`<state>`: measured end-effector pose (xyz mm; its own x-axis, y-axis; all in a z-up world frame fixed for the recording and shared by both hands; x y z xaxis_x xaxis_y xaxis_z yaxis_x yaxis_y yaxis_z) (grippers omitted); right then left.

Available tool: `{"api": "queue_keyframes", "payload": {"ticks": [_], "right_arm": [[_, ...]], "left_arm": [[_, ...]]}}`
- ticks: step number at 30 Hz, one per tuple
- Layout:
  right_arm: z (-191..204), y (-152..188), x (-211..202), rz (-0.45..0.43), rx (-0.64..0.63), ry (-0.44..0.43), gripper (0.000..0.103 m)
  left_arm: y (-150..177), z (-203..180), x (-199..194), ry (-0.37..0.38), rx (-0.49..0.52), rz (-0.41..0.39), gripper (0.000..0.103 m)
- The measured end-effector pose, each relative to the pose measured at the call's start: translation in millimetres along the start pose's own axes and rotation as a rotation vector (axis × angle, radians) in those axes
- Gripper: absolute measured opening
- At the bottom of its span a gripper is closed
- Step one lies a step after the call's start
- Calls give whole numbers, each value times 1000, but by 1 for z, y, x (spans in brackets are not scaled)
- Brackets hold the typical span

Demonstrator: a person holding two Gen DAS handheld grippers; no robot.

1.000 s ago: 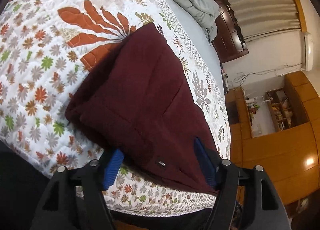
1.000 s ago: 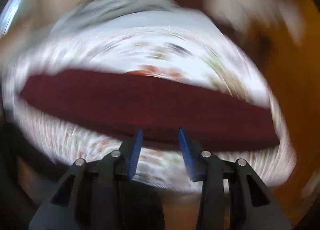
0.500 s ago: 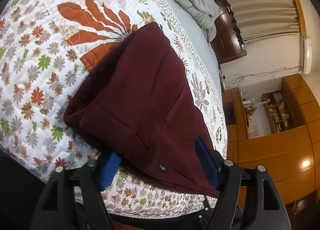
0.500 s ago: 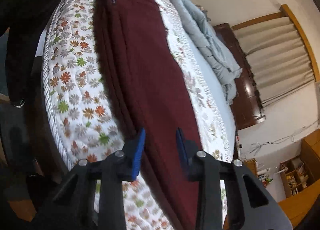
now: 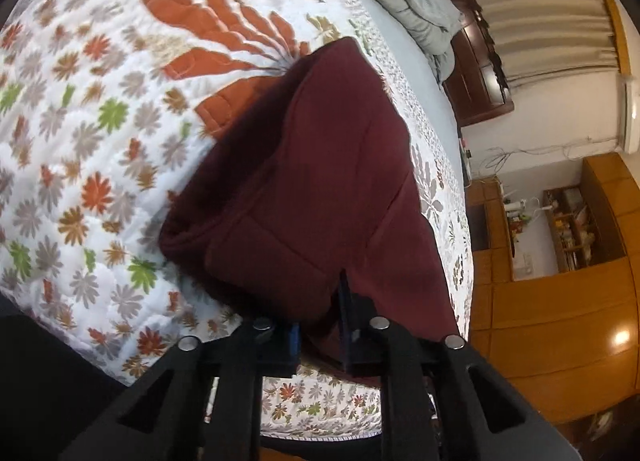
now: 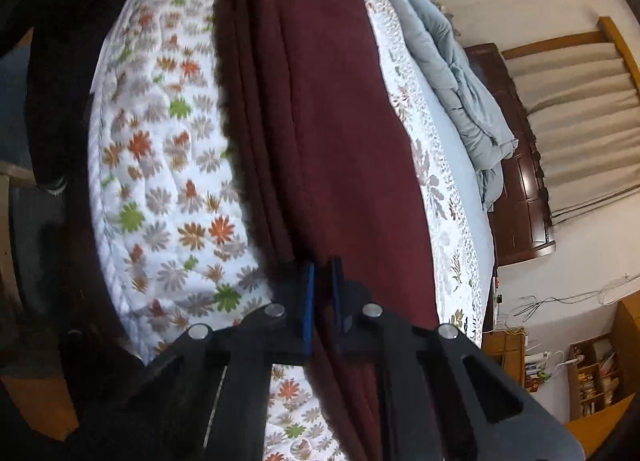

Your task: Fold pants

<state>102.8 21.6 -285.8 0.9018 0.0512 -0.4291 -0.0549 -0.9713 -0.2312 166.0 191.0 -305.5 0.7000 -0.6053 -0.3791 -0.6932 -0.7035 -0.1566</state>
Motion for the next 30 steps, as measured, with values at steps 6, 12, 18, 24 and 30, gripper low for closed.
{"api": "queue_keyframes", "payload": {"ticks": [6,12,18,24,30], "right_arm": [[3,5,-15,-9,21,-14,7],[14,7,-7,-7,0,-18,9],[-26,28,-43,-23,75,77,29],[-77,151,-35,225,108,200,29],[-83,217,-15,341,78,200,29]], "left_arm": [[5,-1,-4,-17,-7,-13,13],[4,6,-3,-33,-22,-23,13],[11,-14,-26,-83,58,-30,66],[37,-68,-37,-163,302,-99,71],[44,-98,41,-57,367,55,72]]}}
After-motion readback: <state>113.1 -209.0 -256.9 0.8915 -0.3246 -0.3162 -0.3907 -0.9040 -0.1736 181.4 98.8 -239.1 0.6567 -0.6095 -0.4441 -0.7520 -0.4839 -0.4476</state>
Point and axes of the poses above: each gripper's, at about its wrist camera, not at the fingertips, and x roughly the way its jaws point, z to its left, y to its underside, the point moved 10 cm from there along x, roughly the way its jaws point, and after that the axes turned 15 degrees about y, right-handed, at the moved point
